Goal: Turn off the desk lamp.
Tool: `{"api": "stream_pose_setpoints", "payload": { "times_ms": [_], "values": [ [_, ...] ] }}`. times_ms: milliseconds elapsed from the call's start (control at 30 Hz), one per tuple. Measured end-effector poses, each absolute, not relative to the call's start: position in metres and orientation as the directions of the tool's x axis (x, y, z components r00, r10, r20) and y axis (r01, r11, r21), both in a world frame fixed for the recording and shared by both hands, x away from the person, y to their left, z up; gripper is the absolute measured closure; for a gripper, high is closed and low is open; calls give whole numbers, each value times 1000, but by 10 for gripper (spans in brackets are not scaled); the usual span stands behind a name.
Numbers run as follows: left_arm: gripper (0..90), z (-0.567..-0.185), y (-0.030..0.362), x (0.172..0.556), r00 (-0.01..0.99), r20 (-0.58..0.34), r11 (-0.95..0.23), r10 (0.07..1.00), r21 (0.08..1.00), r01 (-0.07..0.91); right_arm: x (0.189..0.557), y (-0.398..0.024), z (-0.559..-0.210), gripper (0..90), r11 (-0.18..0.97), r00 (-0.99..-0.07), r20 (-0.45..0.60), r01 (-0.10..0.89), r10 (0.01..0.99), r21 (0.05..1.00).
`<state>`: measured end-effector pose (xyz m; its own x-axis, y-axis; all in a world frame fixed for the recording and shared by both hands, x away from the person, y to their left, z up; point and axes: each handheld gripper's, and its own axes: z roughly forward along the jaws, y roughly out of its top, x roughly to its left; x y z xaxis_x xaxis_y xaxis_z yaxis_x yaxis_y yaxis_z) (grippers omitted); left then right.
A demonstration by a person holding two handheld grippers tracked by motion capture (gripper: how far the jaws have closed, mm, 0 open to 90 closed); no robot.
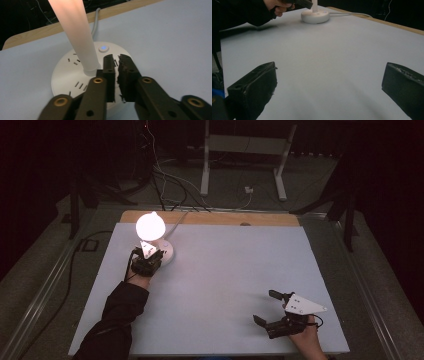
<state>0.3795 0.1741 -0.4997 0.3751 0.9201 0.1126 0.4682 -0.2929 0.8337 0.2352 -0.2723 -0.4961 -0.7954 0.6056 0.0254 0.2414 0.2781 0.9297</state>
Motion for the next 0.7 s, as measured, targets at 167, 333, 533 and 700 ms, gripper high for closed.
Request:
{"api": "stream_pose_setpoints", "payload": {
  "times_ms": [167, 333, 533, 700],
  "values": [
    [900, -503, 174, 381, 388, 99, -292, 917, 829, 478, 235, -272, -496, 0, 277, -796, 27, 242, 605, 930],
    [900, -507, 175, 382, 393, 105, -302, 913, 823, 481, 235, -272, -496, 0, 279, -796, 25, 241, 605, 930],
    [900, -509, 176, 384, 393, 101, -298, 914, 825, 480, 235, -272, -496, 0, 277, -795, 25, 241, 606, 930],
    [900, -512, 176, 387, 391, 104, -302, 915, 819, 487, 235, -272, -496, 0, 278, -795, 25, 241, 605, 930]
  ]
}}
